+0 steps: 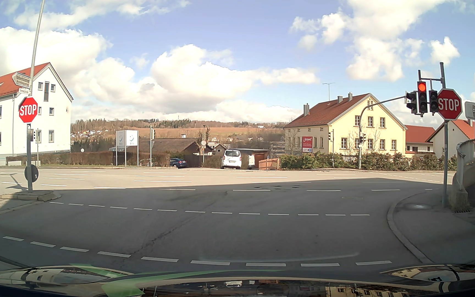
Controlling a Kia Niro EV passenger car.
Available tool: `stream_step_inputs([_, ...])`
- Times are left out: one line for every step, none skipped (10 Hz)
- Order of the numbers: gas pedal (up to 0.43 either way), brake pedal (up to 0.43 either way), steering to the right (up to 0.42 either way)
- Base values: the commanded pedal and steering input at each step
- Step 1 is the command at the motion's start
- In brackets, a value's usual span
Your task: Follow the waypoints while adhering to traffic rules and regulations
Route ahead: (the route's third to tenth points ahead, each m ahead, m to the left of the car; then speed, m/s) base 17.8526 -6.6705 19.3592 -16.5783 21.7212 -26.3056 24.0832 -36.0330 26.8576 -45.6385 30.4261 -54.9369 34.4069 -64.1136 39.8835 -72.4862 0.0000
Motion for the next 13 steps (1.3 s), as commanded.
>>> stream_step_inputs([0.0,0.348,0.027])
stream_step_inputs([0.0,0.348,0.027])
stream_step_inputs([0.0,0.354,0.027])
stream_step_inputs([0.0,0.348,0.027])
stream_step_inputs([0.0,0.348,0.027])
stream_step_inputs([0.0,0.354,0.027])
stream_step_inputs([0.0,0.354,0.027])
stream_step_inputs([0.0,0.348,0.027])
stream_step_inputs([0.0,0.0,0.027])
stream_step_inputs([0.0,0.0,0.027])
stream_step_inputs([0.0,0.0,0.027])
stream_step_inputs([0.059,0.0,0.027])
stream_step_inputs([0.138,0.0,0.027])
